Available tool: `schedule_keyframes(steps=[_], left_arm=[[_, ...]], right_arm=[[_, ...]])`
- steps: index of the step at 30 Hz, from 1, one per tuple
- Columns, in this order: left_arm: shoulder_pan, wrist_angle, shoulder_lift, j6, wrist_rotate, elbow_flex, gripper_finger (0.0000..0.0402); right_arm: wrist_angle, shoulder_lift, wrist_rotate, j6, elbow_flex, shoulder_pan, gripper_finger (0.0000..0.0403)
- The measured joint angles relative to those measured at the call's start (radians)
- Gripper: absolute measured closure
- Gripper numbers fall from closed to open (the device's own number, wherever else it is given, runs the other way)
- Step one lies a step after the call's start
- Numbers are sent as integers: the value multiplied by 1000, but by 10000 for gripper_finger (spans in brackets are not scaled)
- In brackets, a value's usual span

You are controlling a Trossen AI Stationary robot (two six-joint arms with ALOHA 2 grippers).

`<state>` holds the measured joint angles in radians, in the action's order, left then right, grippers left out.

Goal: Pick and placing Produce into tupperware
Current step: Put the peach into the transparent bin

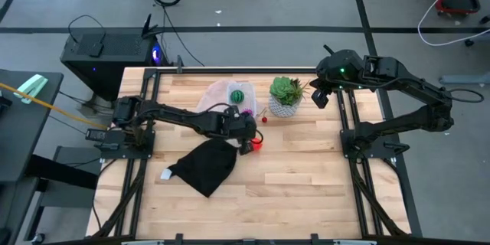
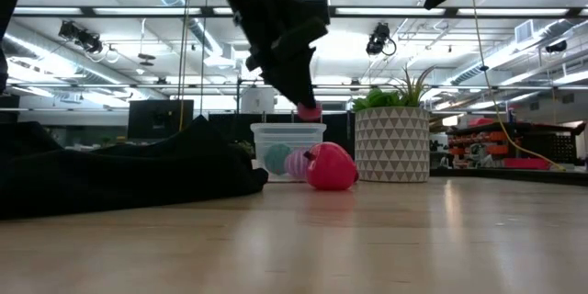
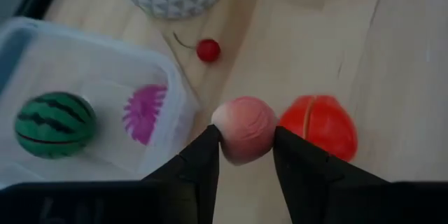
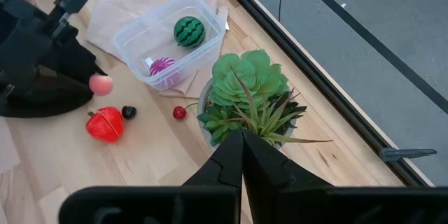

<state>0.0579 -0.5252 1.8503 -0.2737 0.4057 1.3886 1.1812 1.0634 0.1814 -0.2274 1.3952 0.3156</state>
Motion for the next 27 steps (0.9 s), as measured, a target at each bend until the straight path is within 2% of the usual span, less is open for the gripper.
schedule_keyframes(steps=[8, 14, 19, 24, 27], left_arm=[[-78, -70, 0, 85, 2, 109, 255], [-184, -179, -1, 114, -8, 144, 264], [-281, -268, -1, 128, -117, 168, 265], [-363, -315, -1, 129, -293, 192, 259], [-395, -337, -1, 140, -354, 197, 263]], right_arm=[[0, 0, 0, 2, 0, 0, 387], [0, 0, 0, 2, 0, 0, 387], [0, 0, 0, 2, 0, 0, 387], [0, 0, 0, 2, 0, 0, 387], [0, 0, 0, 2, 0, 0, 387]])
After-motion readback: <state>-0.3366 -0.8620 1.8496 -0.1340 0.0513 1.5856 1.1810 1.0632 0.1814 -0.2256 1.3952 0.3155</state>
